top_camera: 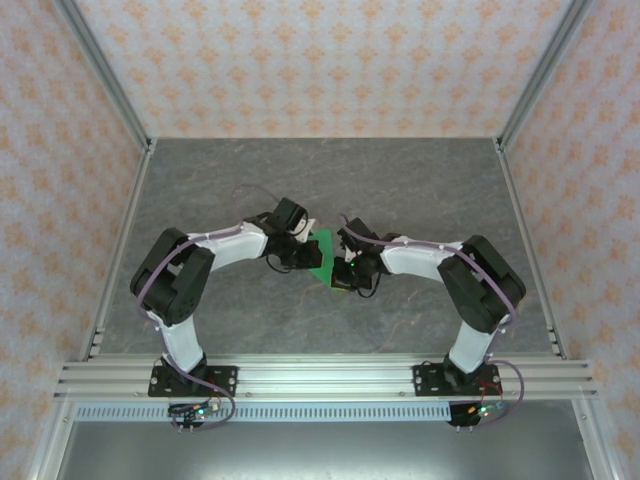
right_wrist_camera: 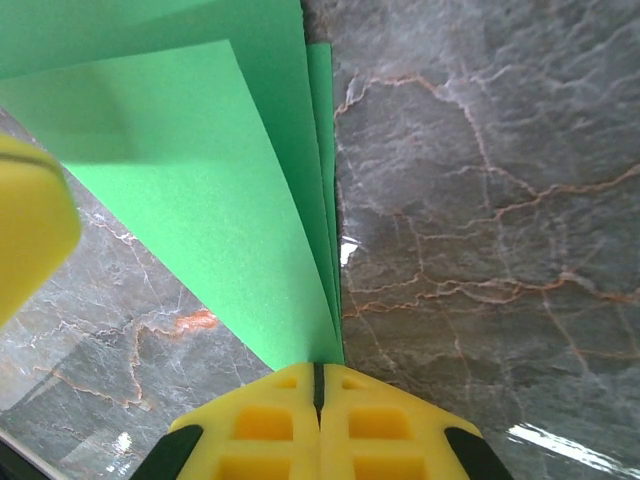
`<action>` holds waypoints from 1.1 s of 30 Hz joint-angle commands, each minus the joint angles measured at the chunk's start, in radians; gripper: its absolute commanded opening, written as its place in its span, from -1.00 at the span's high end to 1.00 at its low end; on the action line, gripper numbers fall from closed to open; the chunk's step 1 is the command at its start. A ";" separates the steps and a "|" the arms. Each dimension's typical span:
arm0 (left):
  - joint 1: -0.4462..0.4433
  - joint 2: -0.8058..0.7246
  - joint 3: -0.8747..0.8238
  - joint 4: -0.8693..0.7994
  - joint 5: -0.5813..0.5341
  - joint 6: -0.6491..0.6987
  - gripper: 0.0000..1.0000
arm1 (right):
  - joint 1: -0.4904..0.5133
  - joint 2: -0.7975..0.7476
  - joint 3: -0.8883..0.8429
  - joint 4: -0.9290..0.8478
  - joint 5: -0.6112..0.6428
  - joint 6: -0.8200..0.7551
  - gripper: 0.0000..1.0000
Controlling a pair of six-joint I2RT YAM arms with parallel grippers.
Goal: Fold a paper plane with a square sheet of paper (fold left side to right side)
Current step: Third fold the triangle at the center of the table.
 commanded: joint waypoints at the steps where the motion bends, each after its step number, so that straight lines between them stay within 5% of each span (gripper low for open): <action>1: -0.035 -0.017 -0.022 -0.029 0.000 -0.010 0.84 | 0.003 0.030 -0.042 -0.091 0.087 -0.020 1.00; 22: -0.081 0.068 -0.027 -0.044 -0.074 -0.010 0.88 | 0.003 0.049 -0.040 -0.102 0.093 -0.025 1.00; 33: -0.011 0.064 -0.047 -0.089 -0.123 0.040 0.91 | 0.003 0.048 -0.040 -0.122 0.100 -0.031 1.00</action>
